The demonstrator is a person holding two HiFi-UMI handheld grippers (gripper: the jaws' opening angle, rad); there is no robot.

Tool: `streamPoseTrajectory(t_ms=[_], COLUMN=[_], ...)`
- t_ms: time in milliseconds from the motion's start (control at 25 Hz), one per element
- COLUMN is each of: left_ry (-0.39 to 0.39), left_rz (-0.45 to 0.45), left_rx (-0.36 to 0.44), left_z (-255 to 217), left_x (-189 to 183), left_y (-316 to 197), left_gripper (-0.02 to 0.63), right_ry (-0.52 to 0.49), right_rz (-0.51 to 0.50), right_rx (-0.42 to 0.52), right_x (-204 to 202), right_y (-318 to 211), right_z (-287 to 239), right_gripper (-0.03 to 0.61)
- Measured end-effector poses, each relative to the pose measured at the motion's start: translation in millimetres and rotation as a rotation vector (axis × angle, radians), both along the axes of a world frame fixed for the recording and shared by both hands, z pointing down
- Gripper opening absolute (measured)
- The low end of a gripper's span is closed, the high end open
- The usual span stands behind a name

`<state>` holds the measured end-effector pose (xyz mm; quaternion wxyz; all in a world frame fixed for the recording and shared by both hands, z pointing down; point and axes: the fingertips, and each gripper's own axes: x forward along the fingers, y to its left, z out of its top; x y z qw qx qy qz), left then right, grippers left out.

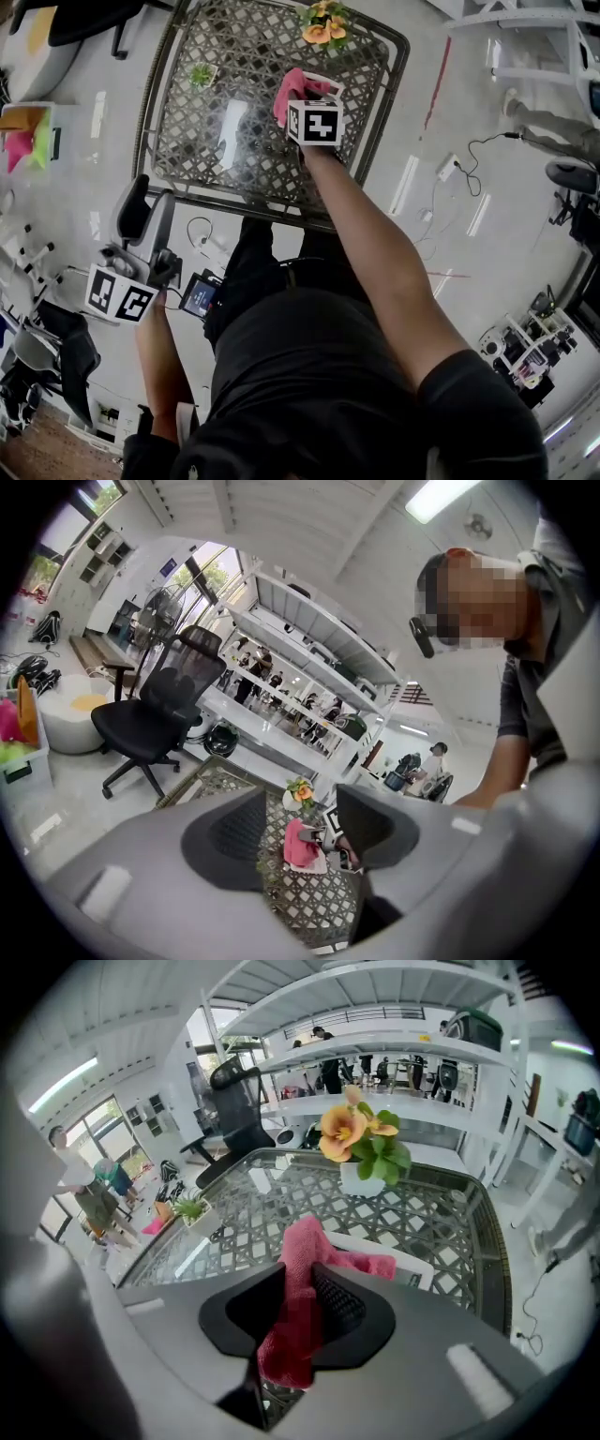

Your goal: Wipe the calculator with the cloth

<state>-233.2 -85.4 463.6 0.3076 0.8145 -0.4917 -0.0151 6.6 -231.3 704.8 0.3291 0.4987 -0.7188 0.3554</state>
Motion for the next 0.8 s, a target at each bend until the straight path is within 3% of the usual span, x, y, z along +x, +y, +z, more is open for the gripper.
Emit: streamPoseTrajectory(t_ms=[200,440,600,800], left_ry=[0.002,0.004,0.003,0.001], left_rz=[-0.003,0.010,0.025,0.043], left_rx=[-0.002,-0.001,0.000,0.001], left_z=[1,1,1,-2], left_x=[-1,8,17,29], left_y=[0,-6,-12,-19], left_gripper=[0.255,0.255,0.255,0.255], right_ry=[0.121,0.344,0.419,0.453], right_rz=[-0.261,-0.553,-0.631,-0.644], right_rx=[0.044,0.116,0.149,0.158], right_x=[-28,-19,-4,20], right_y=[6,16,24,32], right_z=[7,9,10,8], right_gripper=[0.081,0.081,0.081,0.081])
